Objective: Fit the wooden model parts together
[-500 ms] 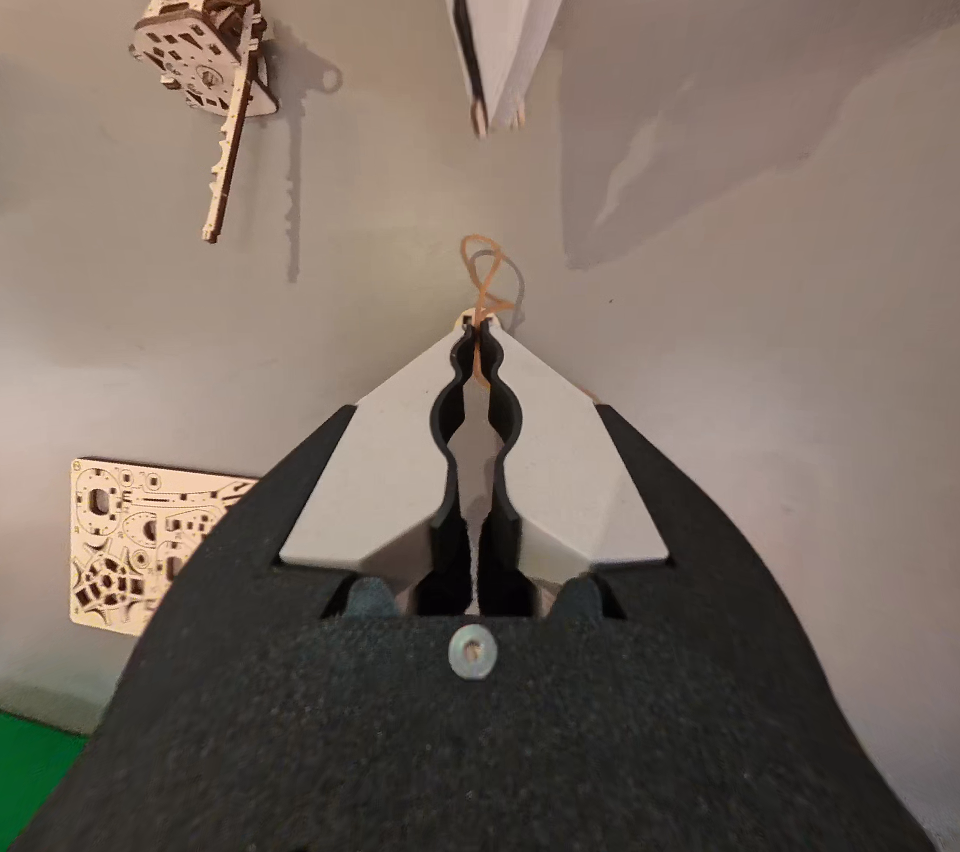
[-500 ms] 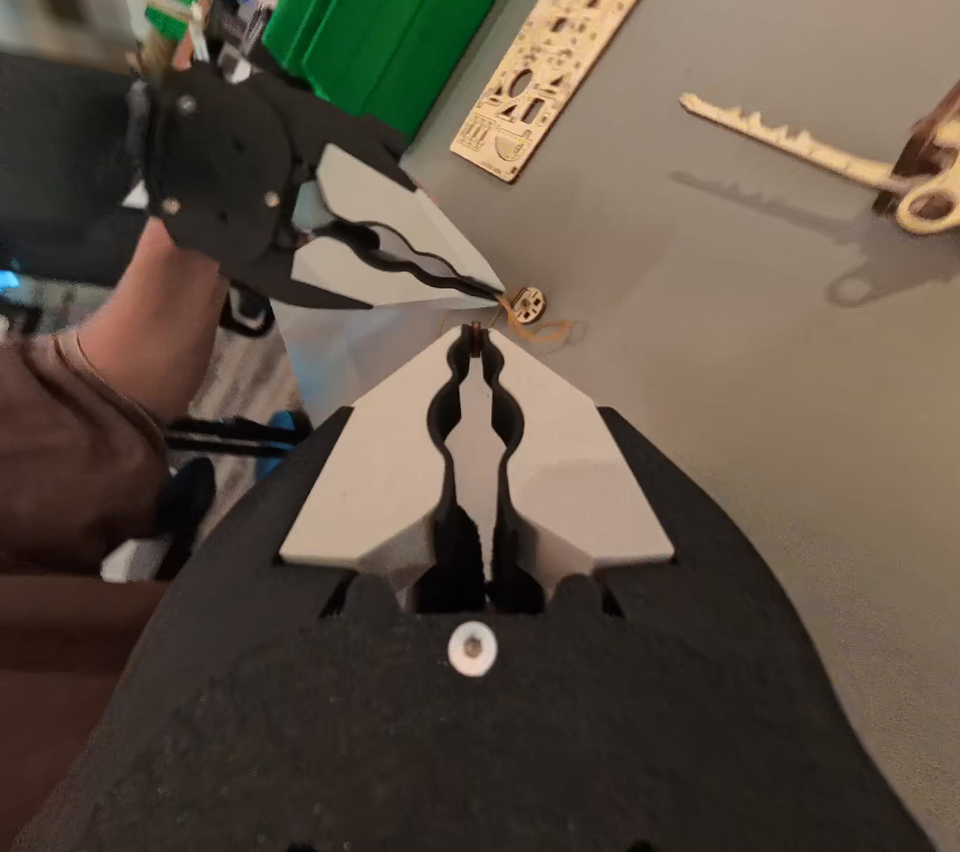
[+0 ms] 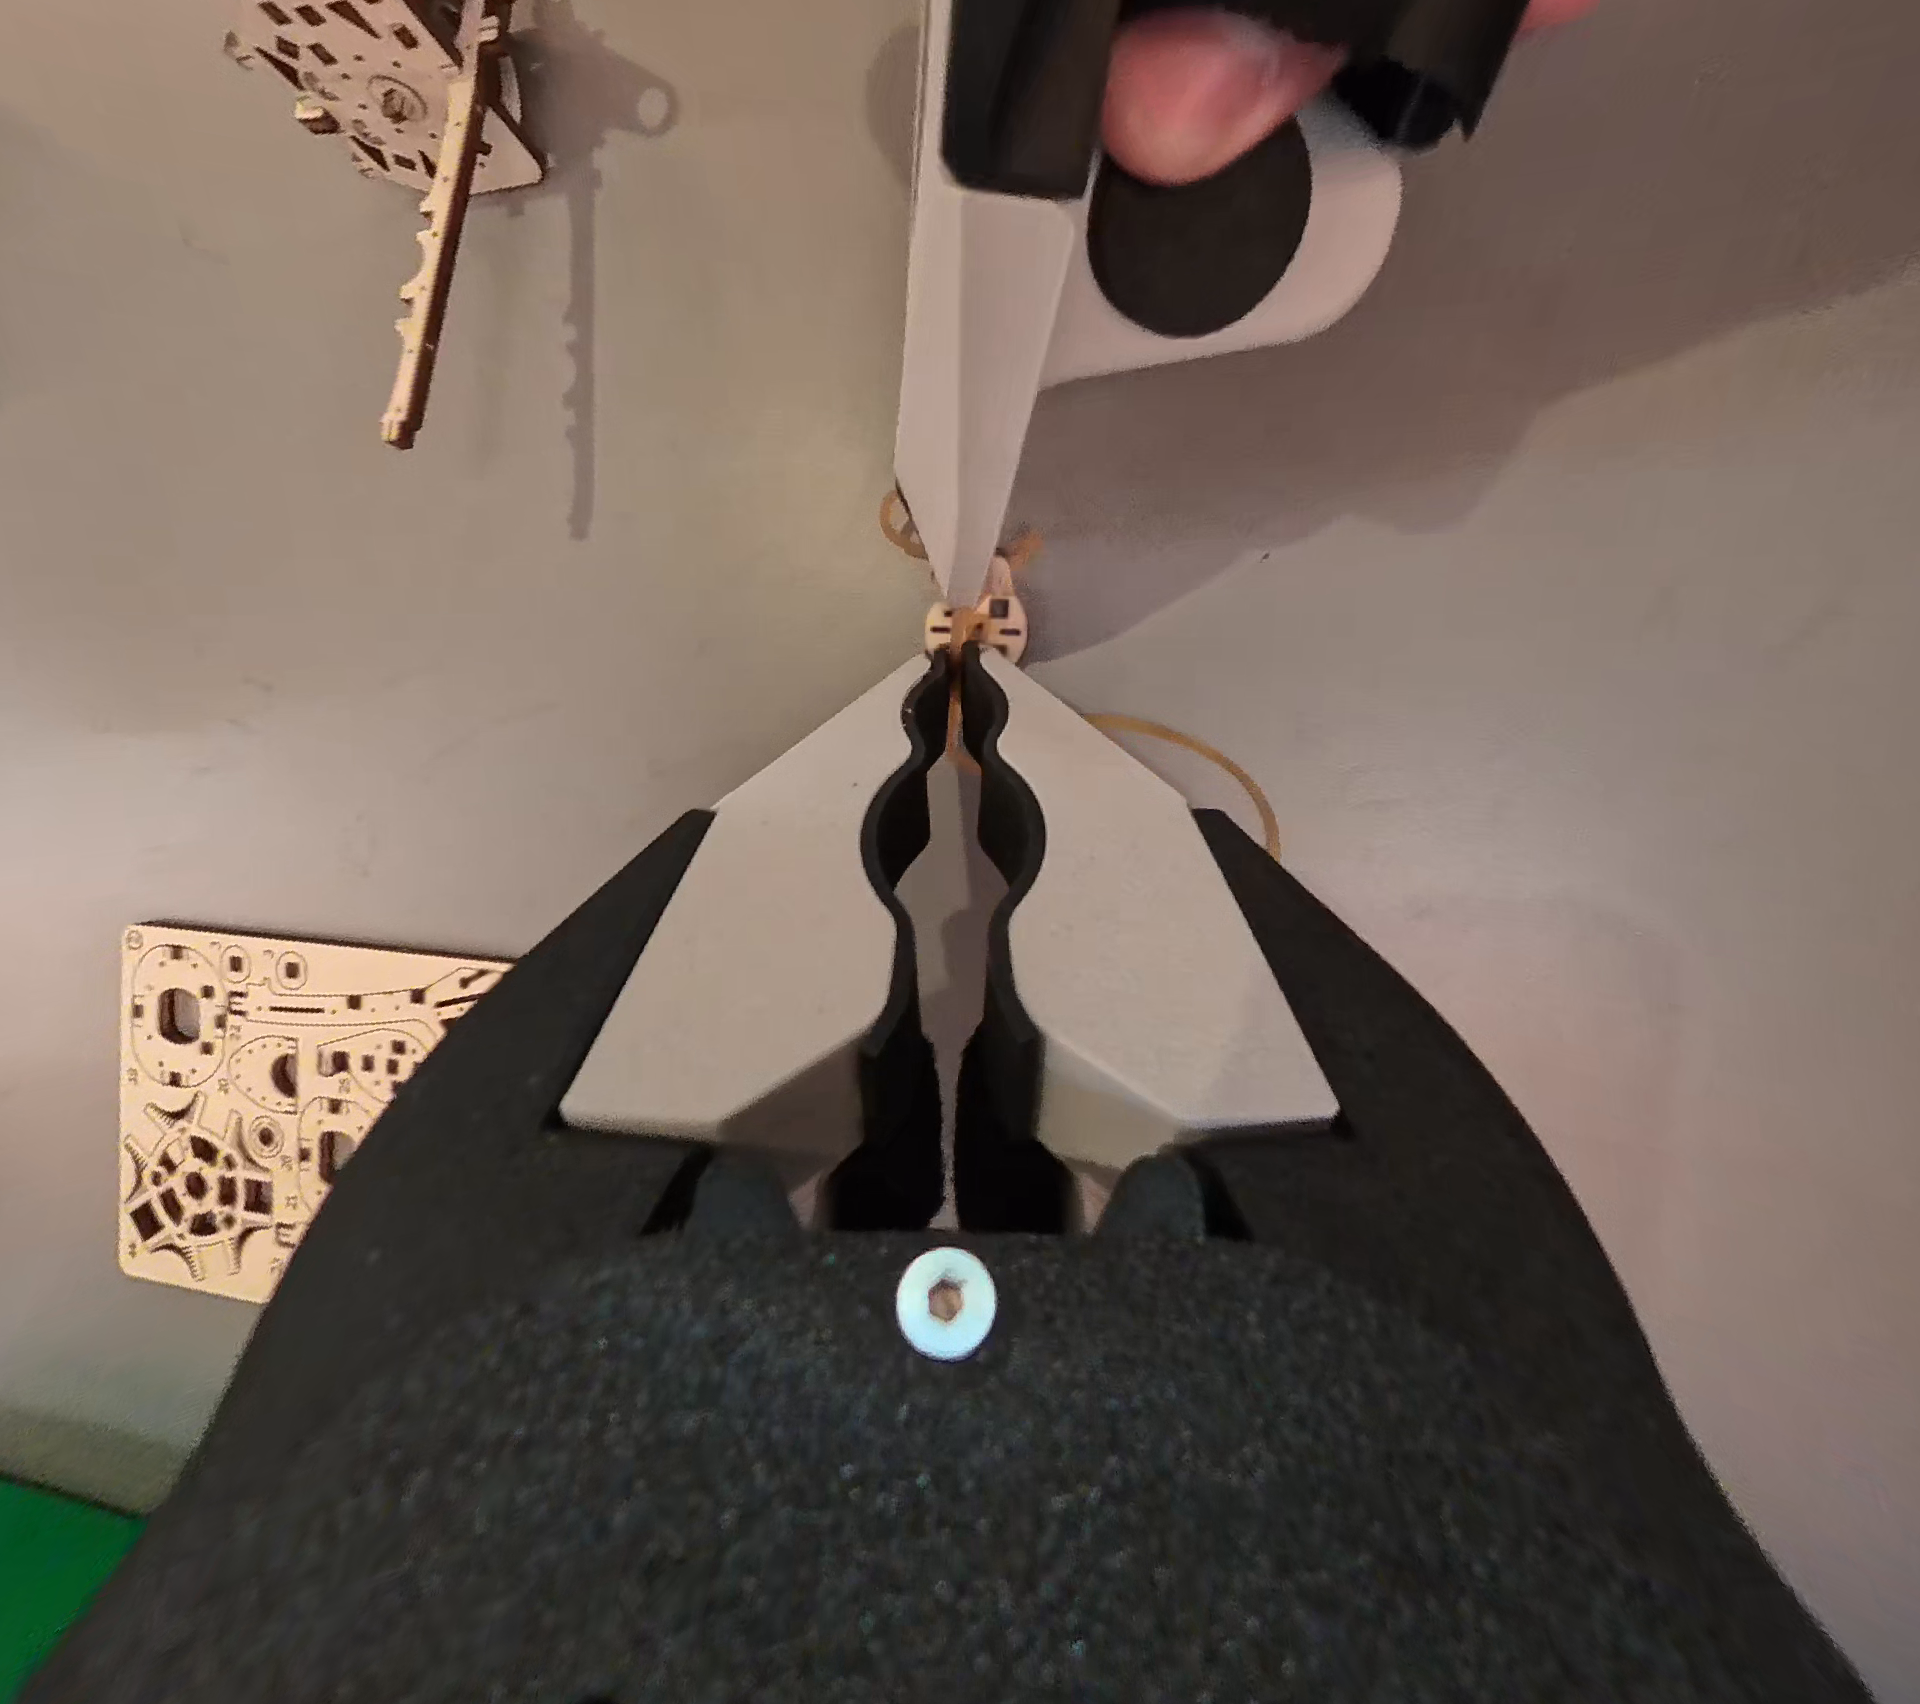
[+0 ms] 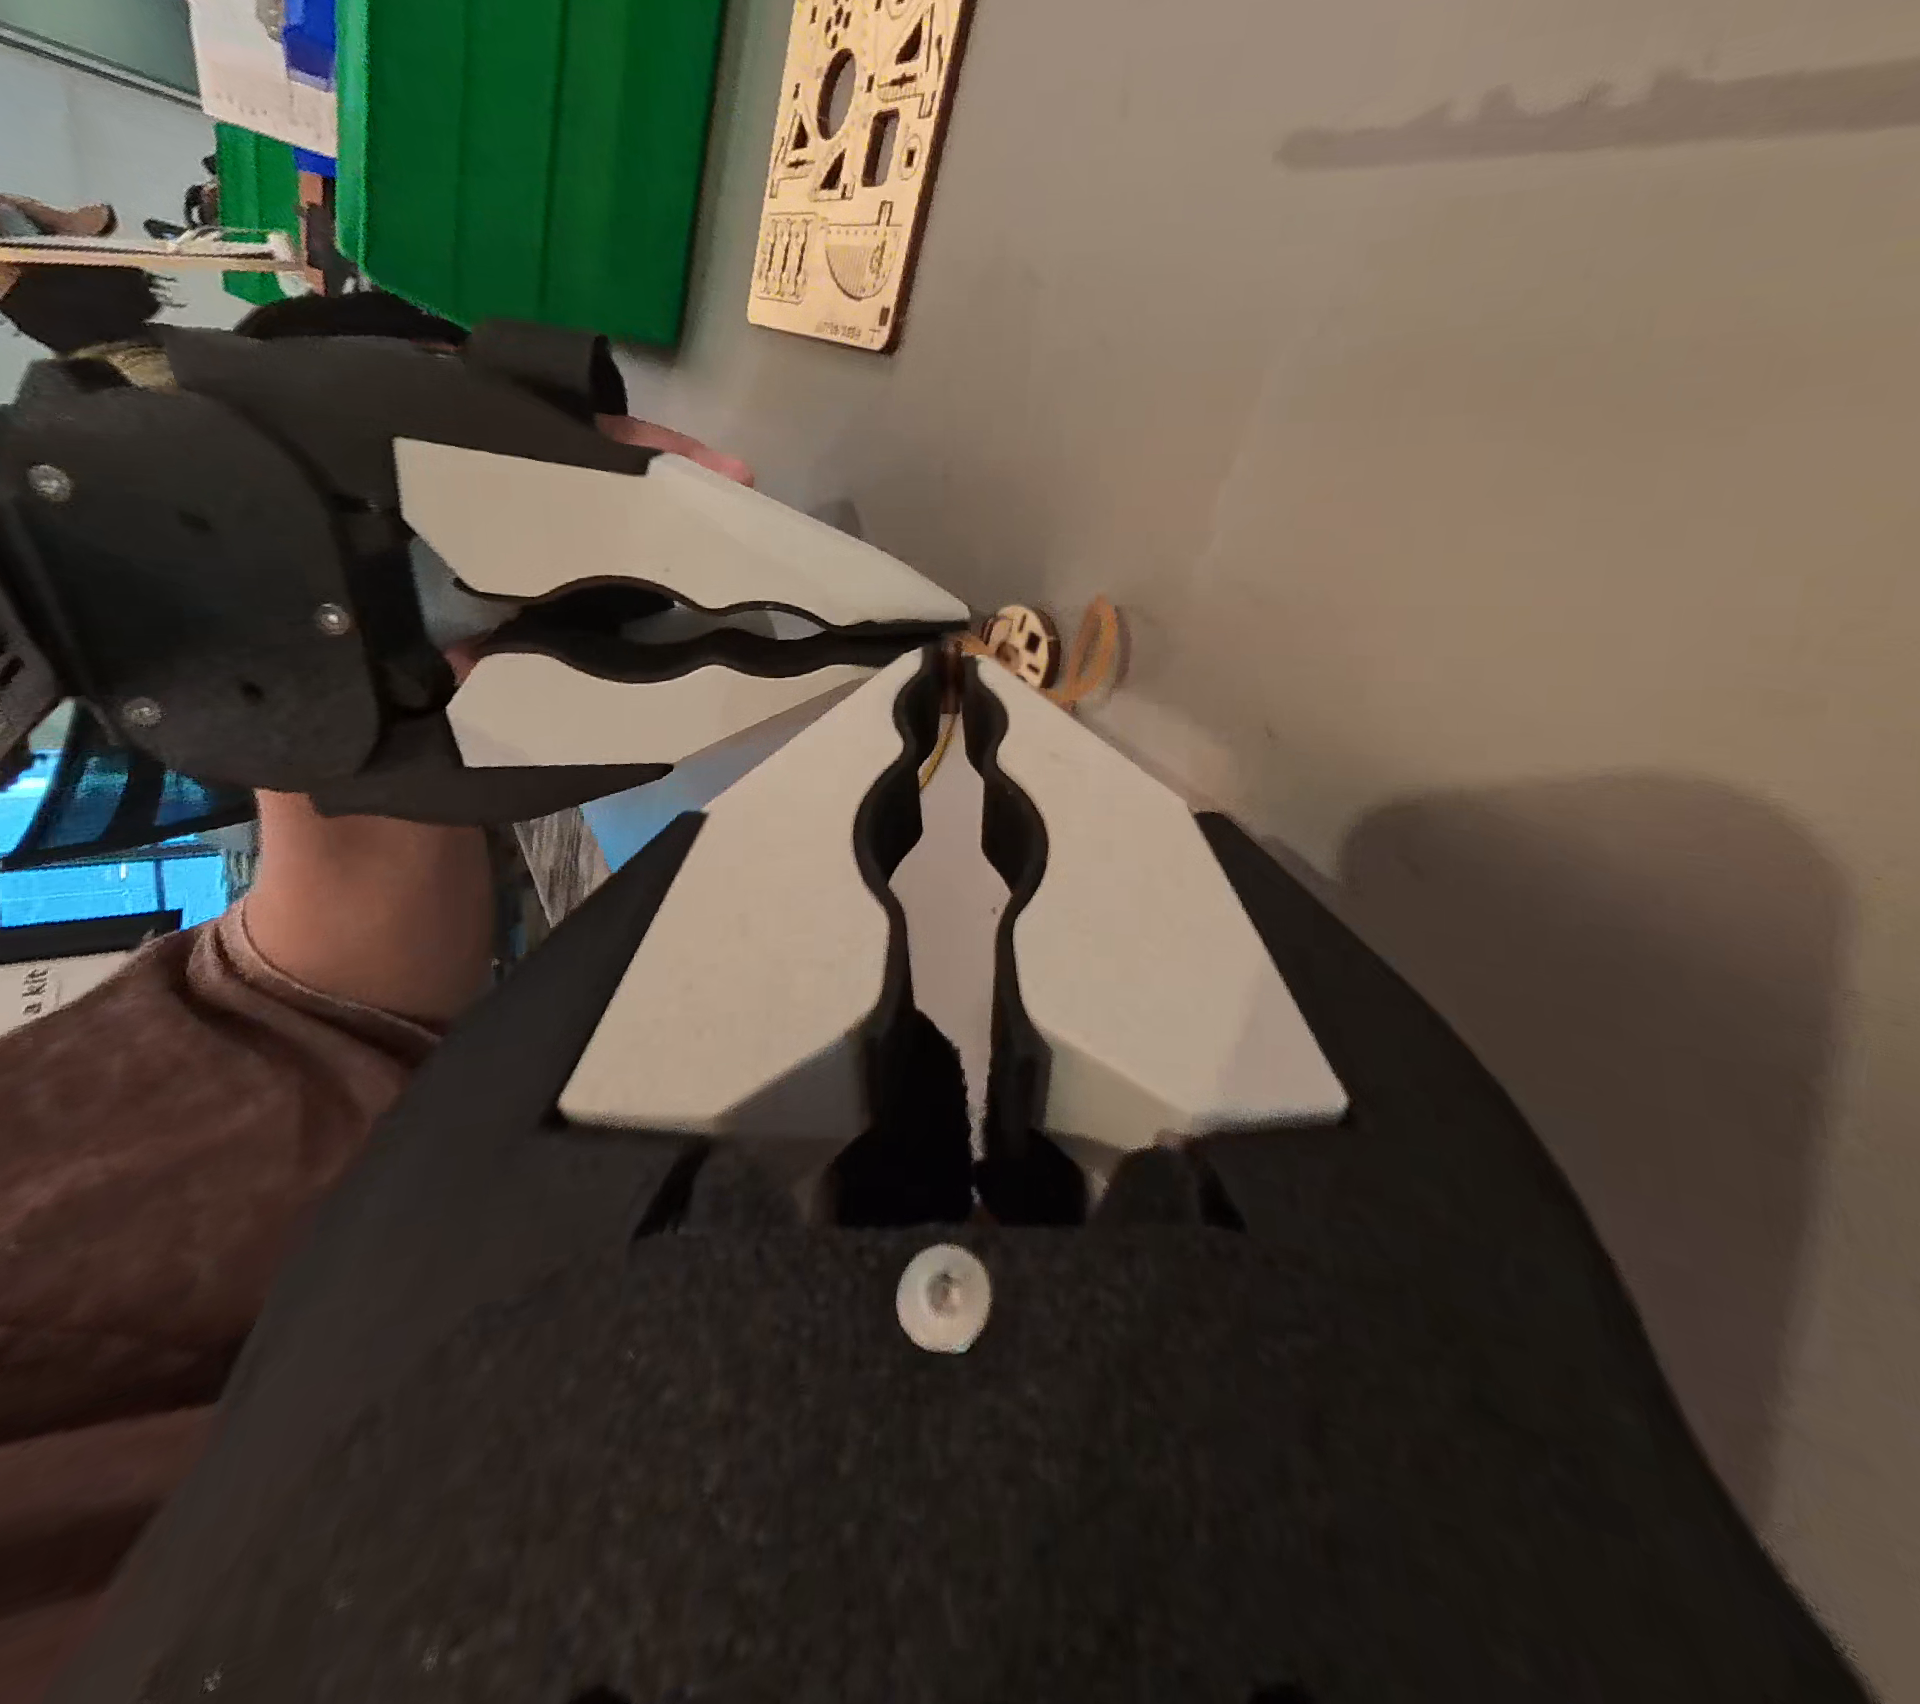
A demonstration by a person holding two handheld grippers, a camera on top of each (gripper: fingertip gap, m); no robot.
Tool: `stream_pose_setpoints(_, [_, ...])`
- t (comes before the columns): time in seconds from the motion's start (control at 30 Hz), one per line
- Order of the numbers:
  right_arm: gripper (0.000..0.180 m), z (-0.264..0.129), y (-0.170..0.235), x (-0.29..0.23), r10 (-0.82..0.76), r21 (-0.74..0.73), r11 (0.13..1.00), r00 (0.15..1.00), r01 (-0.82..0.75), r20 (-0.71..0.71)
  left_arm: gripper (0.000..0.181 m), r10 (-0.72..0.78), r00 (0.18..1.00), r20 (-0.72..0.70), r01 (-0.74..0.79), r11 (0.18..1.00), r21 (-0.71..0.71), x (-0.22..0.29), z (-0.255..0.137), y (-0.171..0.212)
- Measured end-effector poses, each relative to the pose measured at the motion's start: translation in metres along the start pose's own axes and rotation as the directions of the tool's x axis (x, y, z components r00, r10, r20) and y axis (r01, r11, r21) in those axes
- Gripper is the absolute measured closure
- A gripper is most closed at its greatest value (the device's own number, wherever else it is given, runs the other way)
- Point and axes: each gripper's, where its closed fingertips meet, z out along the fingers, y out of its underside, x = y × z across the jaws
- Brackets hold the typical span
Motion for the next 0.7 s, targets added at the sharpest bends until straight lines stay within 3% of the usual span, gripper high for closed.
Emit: stream_pose_setpoints(0.7, [0.177, 0.005, 0.002, 0.014, -0.001, 0.023, 1.000, 0.995, 0.003, -0.104, 0.181, 0.047, 0.999, 0.026, -0.045, 0.997, -0.055, 0.003, 0.005, -0.005])
